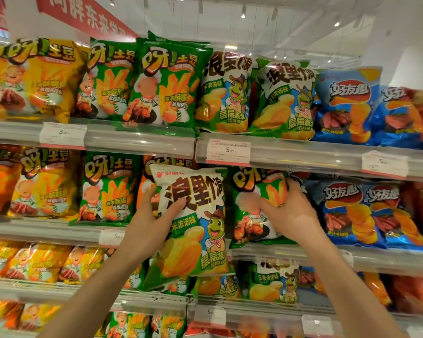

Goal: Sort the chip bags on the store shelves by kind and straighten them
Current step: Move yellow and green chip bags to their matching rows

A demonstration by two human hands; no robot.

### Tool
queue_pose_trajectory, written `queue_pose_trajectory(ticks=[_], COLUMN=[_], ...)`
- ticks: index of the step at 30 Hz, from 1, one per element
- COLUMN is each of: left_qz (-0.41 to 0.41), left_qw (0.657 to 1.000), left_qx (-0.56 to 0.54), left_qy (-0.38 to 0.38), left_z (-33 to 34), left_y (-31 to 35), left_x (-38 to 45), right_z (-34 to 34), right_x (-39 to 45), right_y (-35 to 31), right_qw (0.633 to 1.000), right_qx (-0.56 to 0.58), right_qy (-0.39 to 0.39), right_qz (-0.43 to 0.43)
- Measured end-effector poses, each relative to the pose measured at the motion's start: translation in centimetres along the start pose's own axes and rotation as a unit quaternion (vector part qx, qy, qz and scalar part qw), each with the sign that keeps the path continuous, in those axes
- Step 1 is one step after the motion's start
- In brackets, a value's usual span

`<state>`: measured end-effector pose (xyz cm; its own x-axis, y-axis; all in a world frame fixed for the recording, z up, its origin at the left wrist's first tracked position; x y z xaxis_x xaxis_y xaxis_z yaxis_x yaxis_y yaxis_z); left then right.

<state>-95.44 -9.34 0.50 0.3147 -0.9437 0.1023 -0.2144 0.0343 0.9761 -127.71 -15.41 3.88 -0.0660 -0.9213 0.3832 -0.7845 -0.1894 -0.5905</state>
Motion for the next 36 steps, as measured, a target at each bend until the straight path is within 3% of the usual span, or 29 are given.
queue_pose_trajectory(ticks=[6,16,25,36], left_qz=[0.034,0.027,0.064,0.162], left_qw=[0.999,0.999,0.995,0.941], left_qx=[0.008,0.006,0.079,0.263], left_qy=[0.017,-0.029,-0.009,0.138], left_z=[4.0,12.0,13.0,13.3], left_y=[2.7,4.3,4.8,4.1], left_x=[1.2,5.5,8.1,7.8], right_z=[-4.2,-5.9,-6.0,-4.7], right_x=[-2.5,-4.8,-5.2,-4.9], right_y=[4.2,7.5,8.3,7.8], right_qw=[0.999,0.995,0.995,0.996], right_qx=[0.011,0.069,0.074,0.062], right_qy=[0.038,0.066,0.060,0.062], right_qz=[0.013,0.031,0.023,0.034])
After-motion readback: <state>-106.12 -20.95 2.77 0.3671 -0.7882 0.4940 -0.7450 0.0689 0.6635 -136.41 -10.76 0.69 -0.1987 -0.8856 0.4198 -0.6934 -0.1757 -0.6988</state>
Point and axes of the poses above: each hand's wrist, its own x-axis towards the middle knuckle, its own z-axis out of the palm, y = z × x, the point moved 8 cm from there along x, towards the middle knuckle, and after that the axes turned 7 degrees about -z, right-handed, at the moved point
